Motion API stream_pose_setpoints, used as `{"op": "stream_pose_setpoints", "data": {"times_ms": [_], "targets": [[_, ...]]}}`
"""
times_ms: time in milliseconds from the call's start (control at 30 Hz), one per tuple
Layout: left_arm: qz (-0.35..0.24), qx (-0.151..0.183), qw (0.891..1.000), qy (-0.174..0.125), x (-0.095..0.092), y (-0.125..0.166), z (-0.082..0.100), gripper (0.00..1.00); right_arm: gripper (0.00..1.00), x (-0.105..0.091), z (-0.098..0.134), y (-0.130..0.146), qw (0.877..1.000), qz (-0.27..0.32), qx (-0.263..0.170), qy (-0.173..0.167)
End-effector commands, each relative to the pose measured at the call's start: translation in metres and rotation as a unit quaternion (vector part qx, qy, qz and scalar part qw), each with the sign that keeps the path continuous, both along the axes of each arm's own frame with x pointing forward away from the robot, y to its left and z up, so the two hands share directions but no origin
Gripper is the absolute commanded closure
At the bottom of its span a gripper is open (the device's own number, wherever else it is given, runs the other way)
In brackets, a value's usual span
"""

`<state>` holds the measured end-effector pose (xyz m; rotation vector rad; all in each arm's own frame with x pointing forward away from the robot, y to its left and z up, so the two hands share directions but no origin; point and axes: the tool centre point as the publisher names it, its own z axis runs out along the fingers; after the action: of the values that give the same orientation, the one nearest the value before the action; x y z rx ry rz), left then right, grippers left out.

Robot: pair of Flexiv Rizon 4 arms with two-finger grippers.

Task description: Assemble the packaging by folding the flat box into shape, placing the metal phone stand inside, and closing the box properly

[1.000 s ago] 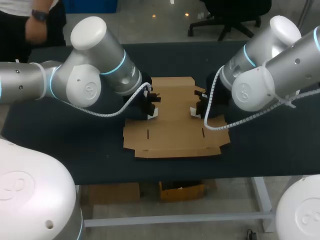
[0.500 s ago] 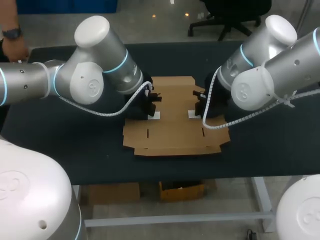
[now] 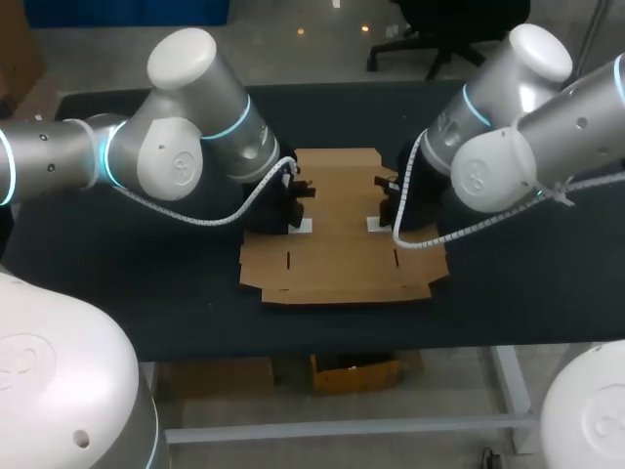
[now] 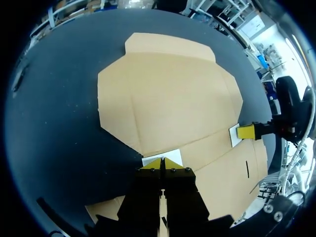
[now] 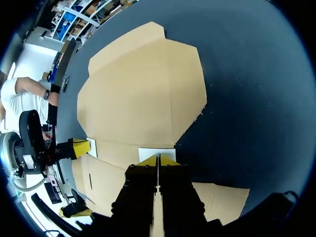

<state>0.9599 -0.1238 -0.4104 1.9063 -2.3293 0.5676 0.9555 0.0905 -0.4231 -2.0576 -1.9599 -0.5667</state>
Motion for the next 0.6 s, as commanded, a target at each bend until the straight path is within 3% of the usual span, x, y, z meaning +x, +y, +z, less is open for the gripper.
{"op": "stream_pose_setpoints", "data": {"times_ms": [33, 600], "targets": [[0.004, 0.007, 1.0, -0.009, -0.003, 0.0, 0.001, 1.0, 1.0, -0.004, 0.004, -0.003, 1.0, -0.004, 0.003, -0.008], [0.027, 0.02, 0.999, -0.024, -0.004, 0.022, 0.021, 1.0, 1.0, -0.012, 0.019, -0.033, 0.999, -0.04, 0.022, -0.018]]}}
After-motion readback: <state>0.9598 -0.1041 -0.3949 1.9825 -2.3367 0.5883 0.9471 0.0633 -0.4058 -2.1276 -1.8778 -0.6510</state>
